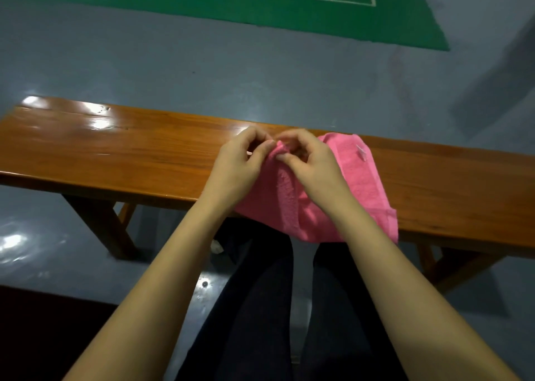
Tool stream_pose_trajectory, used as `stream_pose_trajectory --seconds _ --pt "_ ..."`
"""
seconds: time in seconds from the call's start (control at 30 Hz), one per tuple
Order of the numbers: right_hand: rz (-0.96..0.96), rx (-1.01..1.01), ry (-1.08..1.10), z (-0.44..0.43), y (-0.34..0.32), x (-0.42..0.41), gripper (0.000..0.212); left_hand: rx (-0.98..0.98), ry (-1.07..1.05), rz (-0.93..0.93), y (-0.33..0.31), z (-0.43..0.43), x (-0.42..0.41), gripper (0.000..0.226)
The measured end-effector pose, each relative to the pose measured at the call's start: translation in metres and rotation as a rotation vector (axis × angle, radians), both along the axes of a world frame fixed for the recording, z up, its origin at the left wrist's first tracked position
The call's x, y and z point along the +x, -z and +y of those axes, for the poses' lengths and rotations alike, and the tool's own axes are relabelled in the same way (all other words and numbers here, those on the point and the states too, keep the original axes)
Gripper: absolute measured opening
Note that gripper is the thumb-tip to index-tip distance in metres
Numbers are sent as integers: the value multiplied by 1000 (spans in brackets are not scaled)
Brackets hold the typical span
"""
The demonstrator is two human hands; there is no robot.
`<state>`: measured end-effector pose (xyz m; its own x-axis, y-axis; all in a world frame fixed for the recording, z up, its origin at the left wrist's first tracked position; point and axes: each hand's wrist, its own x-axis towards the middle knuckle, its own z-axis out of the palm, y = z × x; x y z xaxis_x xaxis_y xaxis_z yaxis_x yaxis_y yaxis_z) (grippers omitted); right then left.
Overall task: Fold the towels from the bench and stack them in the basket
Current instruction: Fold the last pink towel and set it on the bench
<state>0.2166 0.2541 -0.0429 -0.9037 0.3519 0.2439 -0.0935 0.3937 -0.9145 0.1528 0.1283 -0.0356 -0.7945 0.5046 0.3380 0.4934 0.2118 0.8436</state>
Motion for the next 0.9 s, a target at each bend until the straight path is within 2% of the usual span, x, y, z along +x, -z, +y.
stream_pose_trajectory --seconds 0.07,0.1,0.2,0.27,0.4,0.5,0.6,0.73,0.9 --pt "-4 34 -2 4 0 0 14 1 46 9 0 -6 3 8" --pt "2 21 7 5 0 0 12 -24 81 38 3 -12 5 15" --pt "24 -22 30 11 -1 2 17 -271 154 165 28 -36 2 32" --pt "22 -20 34 14 -2 5 21 -425 153 176 44 -51 -4 32" --pt "17 -26 69 20 -3 7 24 -569 119 262 53 -69 -12 22" --pt "26 -40 106 25 -4 10 15 -546 55 234 48 -75 -17 39" --pt "19 -23 128 30 0 12 9 -448 38 321 41 -77 -18 53" --pt "15 -59 186 36 1 15 14 -337 19 425 31 -68 -18 42" --pt "9 -114 242 48 -7 20 21 -291 19 431 13 -54 -21 35"
